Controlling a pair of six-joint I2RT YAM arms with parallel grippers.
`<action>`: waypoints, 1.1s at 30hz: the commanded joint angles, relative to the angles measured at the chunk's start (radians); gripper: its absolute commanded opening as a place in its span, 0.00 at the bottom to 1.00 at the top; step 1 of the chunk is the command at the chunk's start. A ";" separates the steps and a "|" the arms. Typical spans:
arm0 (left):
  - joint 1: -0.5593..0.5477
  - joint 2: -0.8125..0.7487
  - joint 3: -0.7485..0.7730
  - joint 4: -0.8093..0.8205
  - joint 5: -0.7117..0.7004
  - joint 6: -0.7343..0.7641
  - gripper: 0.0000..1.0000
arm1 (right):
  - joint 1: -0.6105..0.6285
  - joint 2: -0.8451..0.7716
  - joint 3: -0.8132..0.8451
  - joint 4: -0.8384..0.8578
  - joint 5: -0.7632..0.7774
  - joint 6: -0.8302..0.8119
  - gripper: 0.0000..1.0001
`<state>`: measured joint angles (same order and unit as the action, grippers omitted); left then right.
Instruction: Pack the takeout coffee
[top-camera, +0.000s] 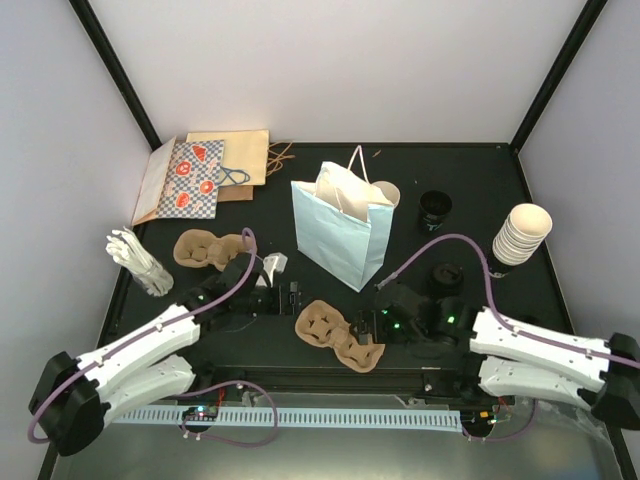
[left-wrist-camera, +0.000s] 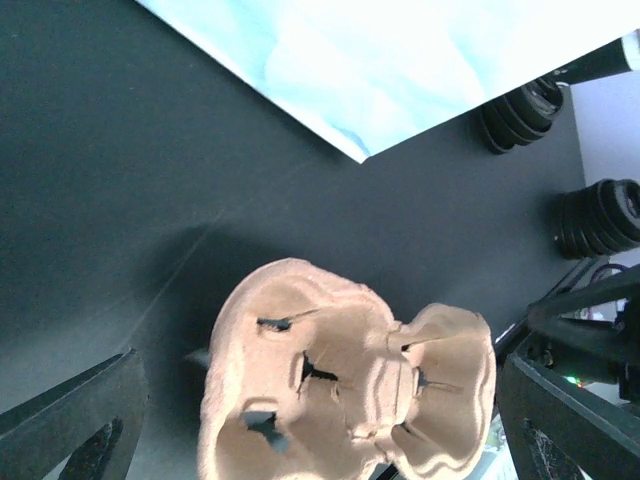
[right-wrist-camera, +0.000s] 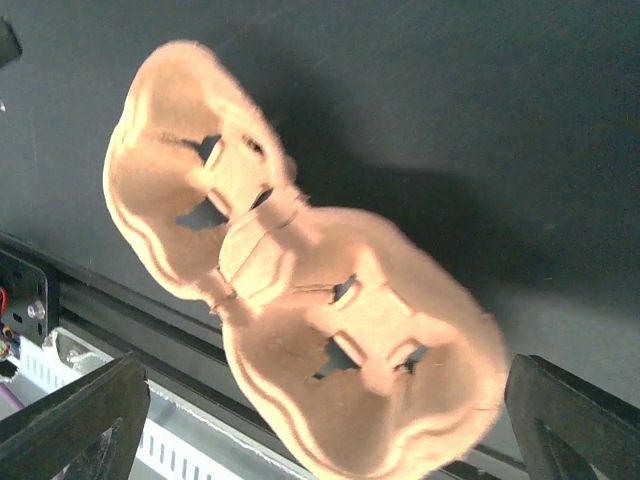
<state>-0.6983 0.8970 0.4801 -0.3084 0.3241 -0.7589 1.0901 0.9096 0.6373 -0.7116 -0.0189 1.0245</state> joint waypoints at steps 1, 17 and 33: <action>0.024 0.052 0.012 0.095 0.112 0.032 0.97 | 0.115 0.082 0.028 0.118 0.046 0.121 0.99; 0.046 0.179 -0.004 0.103 0.199 0.054 0.93 | 0.199 0.189 -0.008 0.112 0.036 0.152 0.02; 0.045 0.171 0.000 0.080 0.198 0.057 0.92 | -0.004 0.251 0.003 0.044 0.095 -0.063 0.01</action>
<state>-0.6601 1.0782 0.4744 -0.2359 0.5022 -0.7151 1.1679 1.1496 0.6407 -0.6449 0.0406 1.0649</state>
